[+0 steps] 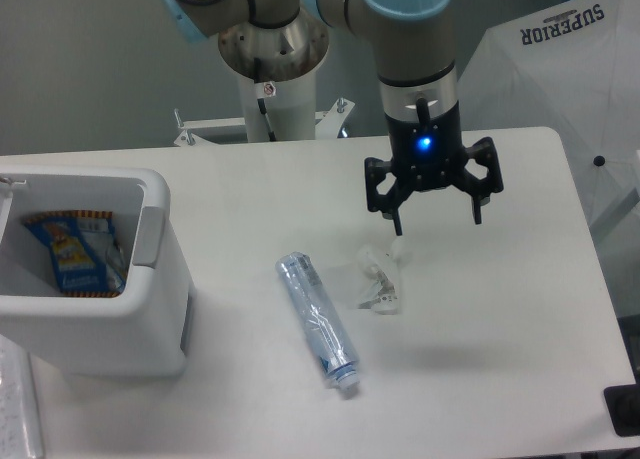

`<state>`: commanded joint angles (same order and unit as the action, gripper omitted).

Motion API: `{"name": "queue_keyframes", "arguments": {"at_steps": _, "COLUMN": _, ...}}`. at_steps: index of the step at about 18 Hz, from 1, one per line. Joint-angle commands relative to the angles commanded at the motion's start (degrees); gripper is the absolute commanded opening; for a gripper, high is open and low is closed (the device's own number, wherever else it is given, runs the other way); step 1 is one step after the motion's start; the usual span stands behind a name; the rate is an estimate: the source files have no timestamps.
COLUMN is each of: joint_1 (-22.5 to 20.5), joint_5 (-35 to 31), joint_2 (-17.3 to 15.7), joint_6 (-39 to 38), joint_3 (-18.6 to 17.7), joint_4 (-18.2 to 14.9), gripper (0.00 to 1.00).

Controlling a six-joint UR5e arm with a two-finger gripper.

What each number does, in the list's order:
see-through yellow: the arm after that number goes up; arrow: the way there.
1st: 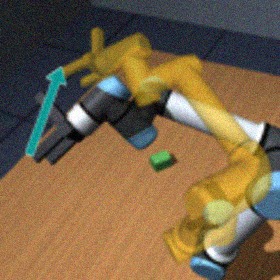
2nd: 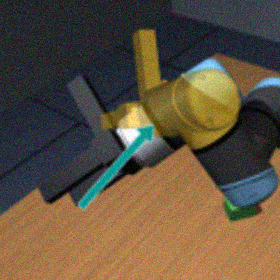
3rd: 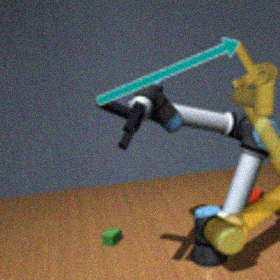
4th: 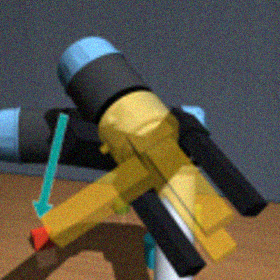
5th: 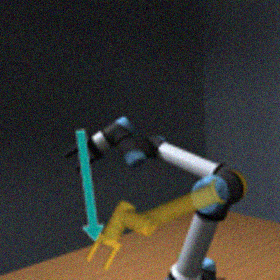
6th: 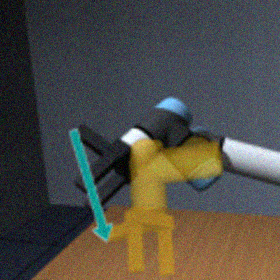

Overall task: Place the trash in the trash can
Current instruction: 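Move the gripper down toward the clear plastic bottle on the table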

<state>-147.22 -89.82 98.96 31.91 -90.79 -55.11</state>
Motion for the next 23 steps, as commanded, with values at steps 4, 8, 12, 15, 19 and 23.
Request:
{"name": "queue_keyframes", "arguments": {"at_steps": 4, "joint_1": 0.18, "joint_5": -0.09, "joint_2": 0.7, "joint_6": -0.09, "joint_3": 0.26, "joint_4": 0.7, "gripper": 1.0}}
{"name": "queue_keyframes", "arguments": {"at_steps": 8, "joint_1": 0.53, "joint_5": 0.79, "joint_2": 1.32, "joint_6": -0.18, "joint_3": -0.18, "joint_4": 2.1, "gripper": 1.0}}
{"name": "queue_keyframes", "arguments": {"at_steps": 12, "joint_1": 1.05, "joint_5": 0.79, "joint_2": 4.83, "joint_6": -2.8, "joint_3": -0.62, "joint_4": 4.56, "gripper": 1.0}}
{"name": "queue_keyframes", "arguments": {"at_steps": 15, "joint_1": 2.37, "joint_5": 1.05, "joint_2": 8.51, "joint_6": -11.14, "joint_3": -0.01, "joint_4": 5.1, "gripper": 1.0}}
{"name": "queue_keyframes", "arguments": {"at_steps": 19, "joint_1": 3.33, "joint_5": 1.05, "joint_2": 15.54, "joint_6": -13.53, "joint_3": 1.49, "joint_4": 5.1, "gripper": 1.0}}
{"name": "queue_keyframes", "arguments": {"at_steps": 23, "joint_1": 5.09, "joint_5": 1.58, "joint_2": 21.96, "joint_6": -16.25, "joint_3": 5.35, "joint_4": 5.01, "gripper": 1.0}}
